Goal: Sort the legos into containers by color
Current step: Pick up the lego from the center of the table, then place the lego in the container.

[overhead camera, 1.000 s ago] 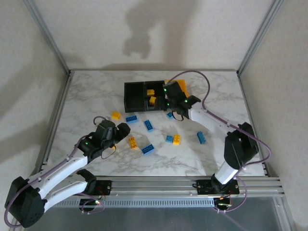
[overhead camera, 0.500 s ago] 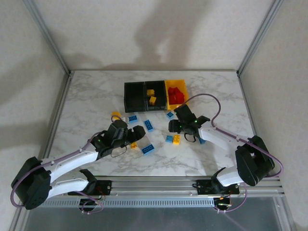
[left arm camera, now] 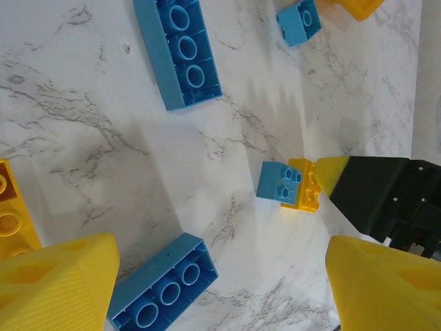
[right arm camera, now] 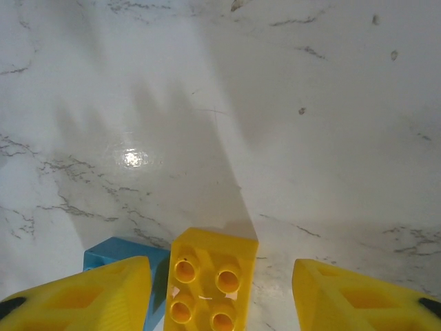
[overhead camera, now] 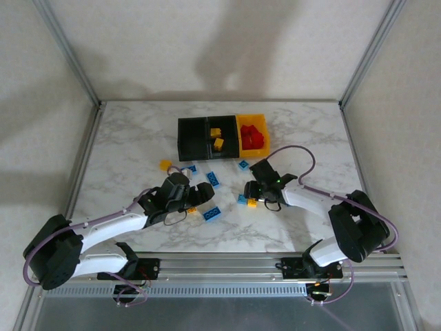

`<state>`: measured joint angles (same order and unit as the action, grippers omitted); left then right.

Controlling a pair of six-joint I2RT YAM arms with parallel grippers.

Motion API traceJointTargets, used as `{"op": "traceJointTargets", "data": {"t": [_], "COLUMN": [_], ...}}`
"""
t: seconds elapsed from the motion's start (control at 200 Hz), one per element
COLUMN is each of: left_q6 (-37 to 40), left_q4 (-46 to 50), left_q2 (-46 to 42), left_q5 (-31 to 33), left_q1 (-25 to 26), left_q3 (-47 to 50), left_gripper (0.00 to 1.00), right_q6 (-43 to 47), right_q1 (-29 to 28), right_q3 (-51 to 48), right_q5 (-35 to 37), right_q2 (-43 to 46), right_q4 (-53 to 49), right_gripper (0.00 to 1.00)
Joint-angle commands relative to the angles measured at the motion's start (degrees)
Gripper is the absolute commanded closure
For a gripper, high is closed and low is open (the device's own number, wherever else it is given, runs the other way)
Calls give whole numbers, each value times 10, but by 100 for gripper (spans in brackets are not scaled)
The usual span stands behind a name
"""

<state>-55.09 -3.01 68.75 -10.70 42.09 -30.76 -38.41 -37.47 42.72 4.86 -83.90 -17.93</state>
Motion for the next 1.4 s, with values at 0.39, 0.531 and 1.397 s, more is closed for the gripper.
{"op": "traceJointTargets", "data": {"t": [0.39,0.531,1.397], "left_q6": [-1,-2,-5], "left_q4": [-3,-5,112], "left_q2": [-9,-6,-126], "left_q5": [13,16,103], "left_q1": [5,5,-75], "left_q3": [-4,-6,-16], "left_gripper": [22,22,21], "right_q6": [-7,-4,95], "right_q1": [3,3,5], "right_q3": [-13,-9,302], "right_q5": [-2,5,20], "right_q2": [-39,-26,-140], "right_q4": [15,3,-56], "right_gripper": [62,67,73]}}
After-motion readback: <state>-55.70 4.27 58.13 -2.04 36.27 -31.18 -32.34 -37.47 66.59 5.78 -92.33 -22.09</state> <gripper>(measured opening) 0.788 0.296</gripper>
